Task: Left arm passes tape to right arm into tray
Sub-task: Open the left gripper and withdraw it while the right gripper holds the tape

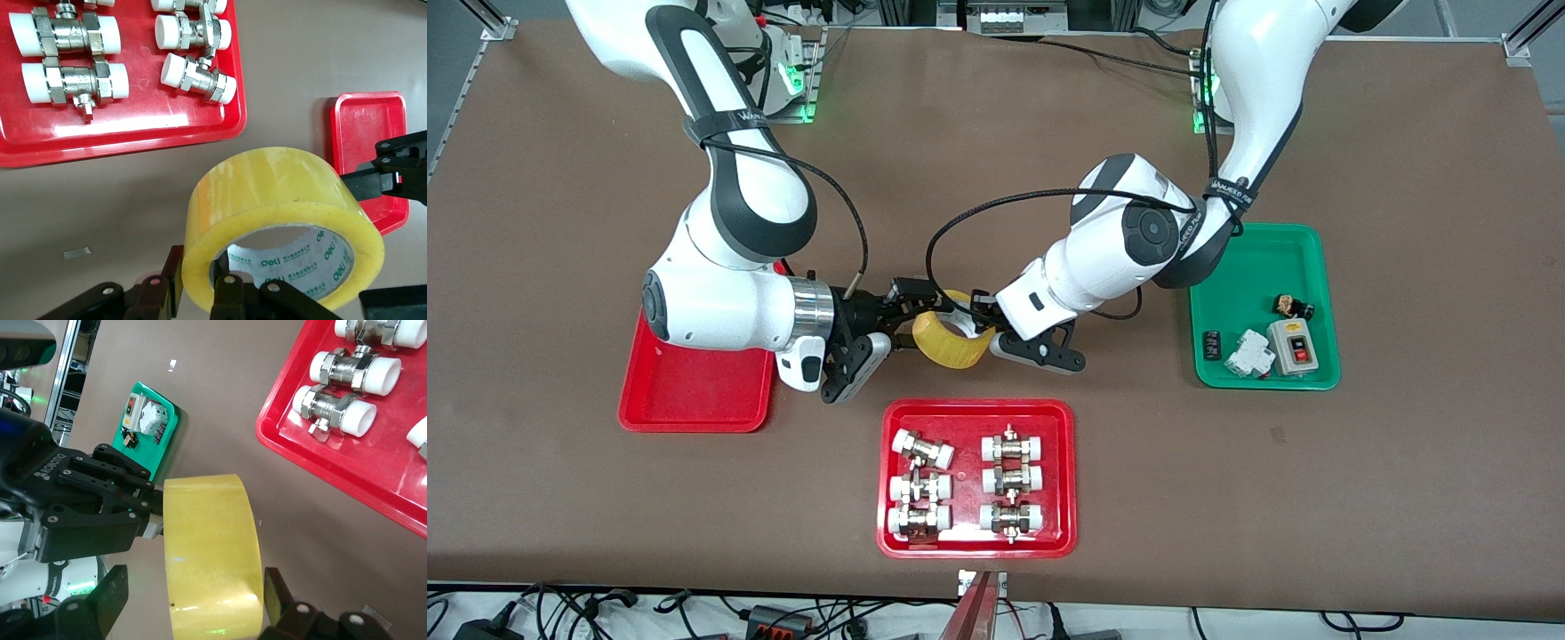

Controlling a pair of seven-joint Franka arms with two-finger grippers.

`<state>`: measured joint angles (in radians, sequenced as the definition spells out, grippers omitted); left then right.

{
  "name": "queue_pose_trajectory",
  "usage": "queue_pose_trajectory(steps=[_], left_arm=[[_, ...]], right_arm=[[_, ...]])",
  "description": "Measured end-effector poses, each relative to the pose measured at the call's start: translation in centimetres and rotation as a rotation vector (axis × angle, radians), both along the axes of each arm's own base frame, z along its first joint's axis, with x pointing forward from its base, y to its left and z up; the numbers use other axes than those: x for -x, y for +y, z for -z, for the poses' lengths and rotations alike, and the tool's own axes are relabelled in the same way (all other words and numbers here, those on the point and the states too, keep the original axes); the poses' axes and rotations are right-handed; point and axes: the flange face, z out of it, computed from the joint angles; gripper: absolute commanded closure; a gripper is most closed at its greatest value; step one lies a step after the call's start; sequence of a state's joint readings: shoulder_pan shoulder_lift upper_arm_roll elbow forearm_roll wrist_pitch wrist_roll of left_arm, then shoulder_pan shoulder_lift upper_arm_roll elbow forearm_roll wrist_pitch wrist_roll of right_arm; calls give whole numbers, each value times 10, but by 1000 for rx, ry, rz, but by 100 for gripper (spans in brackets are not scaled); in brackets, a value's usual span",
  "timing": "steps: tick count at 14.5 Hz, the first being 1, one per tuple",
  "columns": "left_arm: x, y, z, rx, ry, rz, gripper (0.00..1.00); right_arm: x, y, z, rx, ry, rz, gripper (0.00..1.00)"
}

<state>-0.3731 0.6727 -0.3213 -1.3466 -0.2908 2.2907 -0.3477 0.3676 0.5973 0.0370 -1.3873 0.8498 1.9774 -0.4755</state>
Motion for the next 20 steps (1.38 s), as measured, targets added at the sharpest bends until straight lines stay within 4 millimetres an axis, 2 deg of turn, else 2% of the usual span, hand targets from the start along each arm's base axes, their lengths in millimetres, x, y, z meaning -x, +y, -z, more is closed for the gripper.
queue_pose_trajectory(steps=[5,8,9,13,14,16,17,18,19,20], left_arm=[[-1,0,0,1,-1,-1,99],[-2,2,0,1,-1,-4,99],[-2,4,0,-2,2,-2,99],[-3,5,0,-5,4,-2,97],[-3,5,0,-5,5,-2,95],[-3,5,0,-5,5,-2,81],[-3,5,0,-5,5,-2,69],[-3,5,0,-5,4,-2,32],[-3,5,-1,-3,3,-2,0],[-4,6,-3,-1,-1,-5,0]], right_arm=[[0,0,1,1,1,-1,13],[0,0,3,2,4,-2,38],[0,-1,5,5,5,-3,62],[0,-3,10,6,5,-9,65],[0,-3,10,6,5,-9,69],[0,-3,10,6,4,-10,72],[0,-3,10,6,4,-10,75],[0,-3,10,6,3,-11,76],[0,-3,10,5,0,-15,76],[0,-3,11,5,-1,-17,76]])
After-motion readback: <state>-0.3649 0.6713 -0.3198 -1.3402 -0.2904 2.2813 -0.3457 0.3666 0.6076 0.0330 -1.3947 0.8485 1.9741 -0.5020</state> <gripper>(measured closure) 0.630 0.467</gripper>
